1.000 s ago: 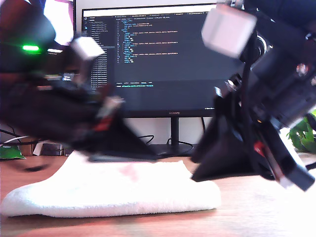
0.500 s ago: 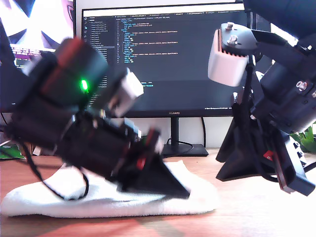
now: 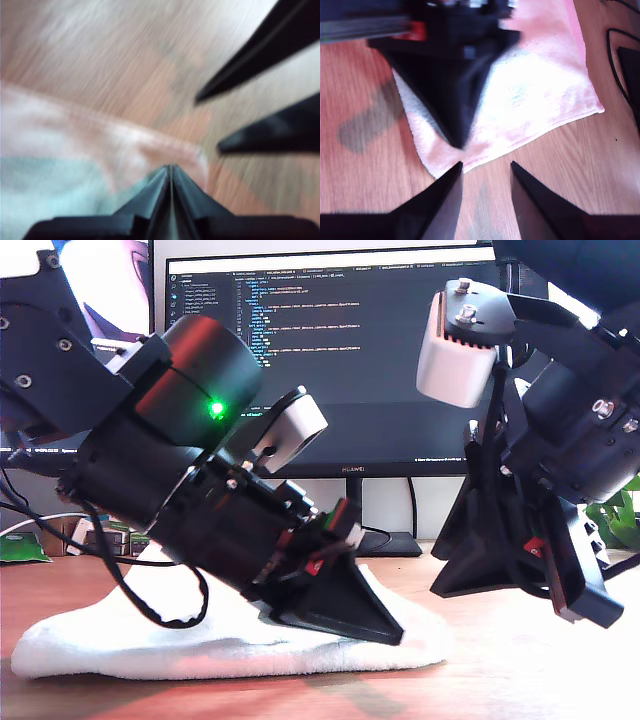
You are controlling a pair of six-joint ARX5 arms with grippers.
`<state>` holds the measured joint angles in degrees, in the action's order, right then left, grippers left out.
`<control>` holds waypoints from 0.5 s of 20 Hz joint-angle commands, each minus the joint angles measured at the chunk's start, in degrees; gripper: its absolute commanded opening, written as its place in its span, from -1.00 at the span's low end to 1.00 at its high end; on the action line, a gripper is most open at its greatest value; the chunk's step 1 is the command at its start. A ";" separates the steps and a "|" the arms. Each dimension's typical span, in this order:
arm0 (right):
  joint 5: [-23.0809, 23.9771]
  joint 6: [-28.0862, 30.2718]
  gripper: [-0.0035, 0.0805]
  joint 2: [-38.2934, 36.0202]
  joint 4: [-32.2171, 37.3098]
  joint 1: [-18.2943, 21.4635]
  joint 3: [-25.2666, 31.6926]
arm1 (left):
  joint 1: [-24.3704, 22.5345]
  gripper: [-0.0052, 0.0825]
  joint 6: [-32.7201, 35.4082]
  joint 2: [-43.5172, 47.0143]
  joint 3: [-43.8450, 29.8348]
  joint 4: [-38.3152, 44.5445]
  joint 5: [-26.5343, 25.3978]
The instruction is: Fold the tea towel to a neat square and place it to the right
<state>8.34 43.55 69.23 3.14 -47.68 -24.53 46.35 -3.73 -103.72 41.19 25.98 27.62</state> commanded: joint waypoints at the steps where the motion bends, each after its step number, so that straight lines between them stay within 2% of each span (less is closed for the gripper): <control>1: -0.50 -0.28 -0.29 0.13 0.20 0.04 -0.26 | 0.00 -0.93 0.11 -0.42 -0.22 -0.68 0.55; 6: -5.49 -0.42 -0.29 0.13 -1.49 -1.49 -0.28 | -0.70 -0.93 0.33 -0.26 -0.22 -2.29 0.04; 10: -5.49 -1.75 -0.29 0.13 -2.19 -2.95 -0.28 | -1.84 -0.93 0.31 1.62 -0.22 -2.47 -1.68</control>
<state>3.01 42.06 69.23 0.75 -50.24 -24.53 44.77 -3.73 -103.42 41.23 23.11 26.11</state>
